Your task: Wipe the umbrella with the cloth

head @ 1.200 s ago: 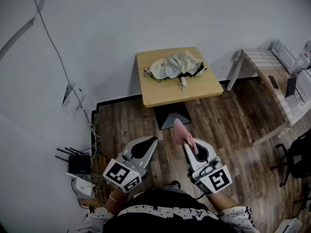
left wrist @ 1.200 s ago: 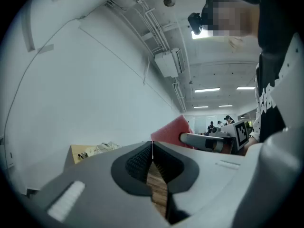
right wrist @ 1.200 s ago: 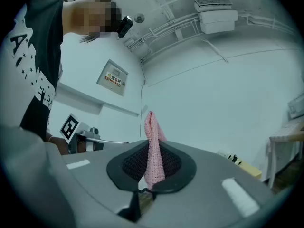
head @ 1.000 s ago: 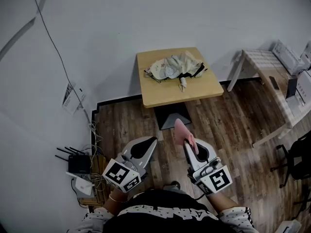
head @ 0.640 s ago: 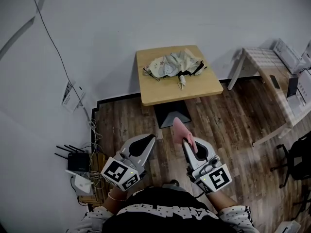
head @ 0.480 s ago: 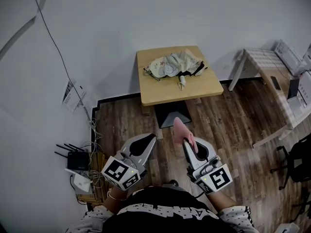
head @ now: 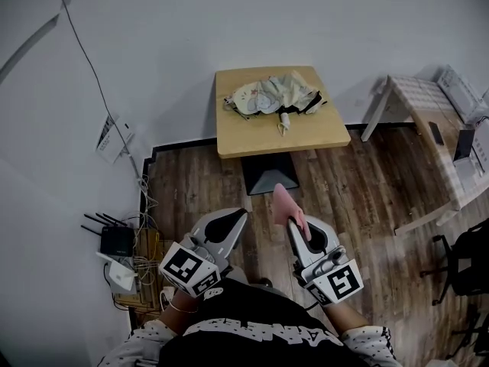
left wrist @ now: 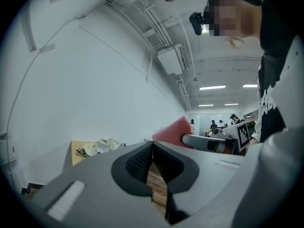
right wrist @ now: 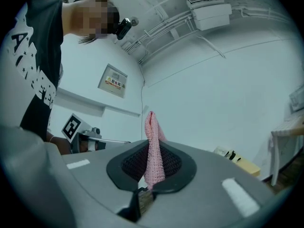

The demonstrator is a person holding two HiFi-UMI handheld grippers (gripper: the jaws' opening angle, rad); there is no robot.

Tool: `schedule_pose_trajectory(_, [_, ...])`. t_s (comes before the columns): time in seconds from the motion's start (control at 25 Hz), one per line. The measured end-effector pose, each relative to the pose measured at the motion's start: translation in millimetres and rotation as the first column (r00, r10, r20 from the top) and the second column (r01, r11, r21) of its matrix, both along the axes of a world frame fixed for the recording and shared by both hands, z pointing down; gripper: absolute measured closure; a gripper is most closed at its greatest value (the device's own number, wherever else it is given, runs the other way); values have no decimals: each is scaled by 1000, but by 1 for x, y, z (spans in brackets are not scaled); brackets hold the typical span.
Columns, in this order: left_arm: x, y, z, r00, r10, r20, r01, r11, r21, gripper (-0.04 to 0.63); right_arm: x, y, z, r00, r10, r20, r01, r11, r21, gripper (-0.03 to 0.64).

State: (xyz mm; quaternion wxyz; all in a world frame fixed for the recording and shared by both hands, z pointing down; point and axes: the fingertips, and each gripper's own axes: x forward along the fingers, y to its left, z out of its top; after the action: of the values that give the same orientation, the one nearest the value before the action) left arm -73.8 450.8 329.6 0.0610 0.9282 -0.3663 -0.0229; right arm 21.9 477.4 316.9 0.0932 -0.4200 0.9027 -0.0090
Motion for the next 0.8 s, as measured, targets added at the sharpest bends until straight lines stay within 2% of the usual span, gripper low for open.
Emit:
schedule_pose_trajectory(0.12, [2, -1, 3, 1000, -5, 14, 5, 1000, -1, 594, -2, 1, 4, 1000, -15, -26, 15, 1000, 5, 586])
schedule_pose_trajectory(0.24, [1, -7, 6, 1000, -17, 9, 17, 1000, -4, 594, -4, -2, 1, 999, -34, -14, 34, 999, 31, 586])
schedule_pose_trajectory(0.4, [-2, -23, 9, 1000, -21, -1, 21, 1000, -14, 594, 0, -19, 13, 999, -13, -38, 12, 1000, -17, 586])
schedule_pose_trajectory(0.8, [-10, -100, 8, 999, 37, -21, -37, 999, 3, 594, -12, -85, 12, 997, 31, -69, -32, 999, -21, 586])
